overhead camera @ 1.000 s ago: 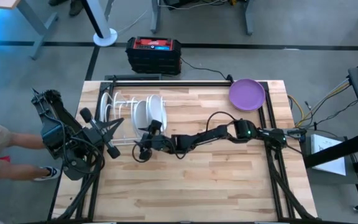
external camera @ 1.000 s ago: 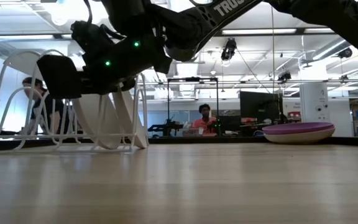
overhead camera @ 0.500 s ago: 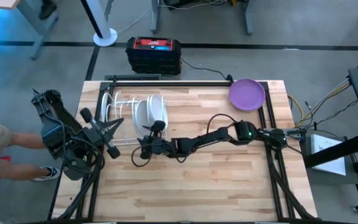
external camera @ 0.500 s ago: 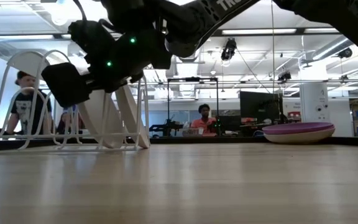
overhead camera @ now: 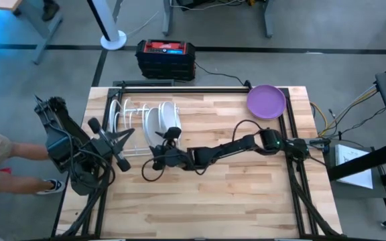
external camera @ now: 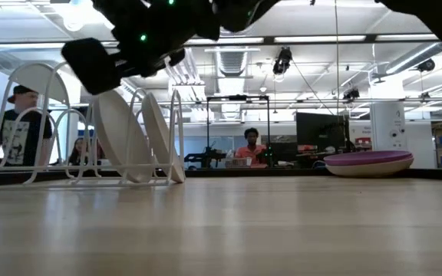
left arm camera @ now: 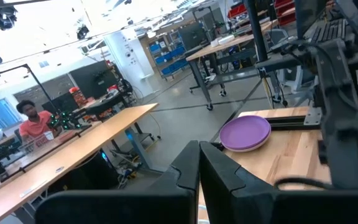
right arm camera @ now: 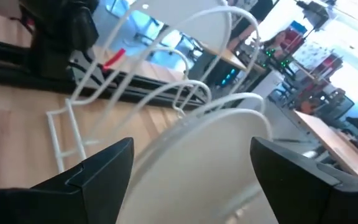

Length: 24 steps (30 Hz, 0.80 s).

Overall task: Sort dishes
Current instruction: Put the violet plate into the white dish rack

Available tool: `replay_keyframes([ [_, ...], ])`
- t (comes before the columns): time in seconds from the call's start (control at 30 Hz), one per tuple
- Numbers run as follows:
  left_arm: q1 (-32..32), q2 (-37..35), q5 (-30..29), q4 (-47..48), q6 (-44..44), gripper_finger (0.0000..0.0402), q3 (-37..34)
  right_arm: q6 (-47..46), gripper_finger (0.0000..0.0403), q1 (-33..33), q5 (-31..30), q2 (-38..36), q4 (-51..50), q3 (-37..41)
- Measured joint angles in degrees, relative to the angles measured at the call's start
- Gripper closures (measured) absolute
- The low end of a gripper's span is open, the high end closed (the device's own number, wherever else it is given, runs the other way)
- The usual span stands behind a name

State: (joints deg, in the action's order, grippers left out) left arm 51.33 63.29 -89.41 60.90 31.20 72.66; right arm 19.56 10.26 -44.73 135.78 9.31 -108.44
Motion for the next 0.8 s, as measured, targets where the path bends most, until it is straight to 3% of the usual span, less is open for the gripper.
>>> replay_keyframes([
  [0.2,0.0,1.0,0.0,0.0,0.9,0.0401,-0.4,-1.8,0.0093,-0.4,0.0,-4.2,-13.3,1.1],
  [0.37,0.0,1.4,0.0,0.0,0.9,0.0401,-0.5,-5.5,0.0094,-0.4,1.7,-11.6,-16.6,8.4],
  [0.6,-0.1,1.5,-0.5,0.0,0.8,0.0401,-0.4,-12.6,0.0094,-1.0,2.8,-27.8,-17.2,26.4],
  [0.8,-0.2,1.5,-0.7,-0.5,1.8,0.0401,-0.8,-18.4,0.0092,-5.5,2.6,-42.9,-12.7,45.6],
])
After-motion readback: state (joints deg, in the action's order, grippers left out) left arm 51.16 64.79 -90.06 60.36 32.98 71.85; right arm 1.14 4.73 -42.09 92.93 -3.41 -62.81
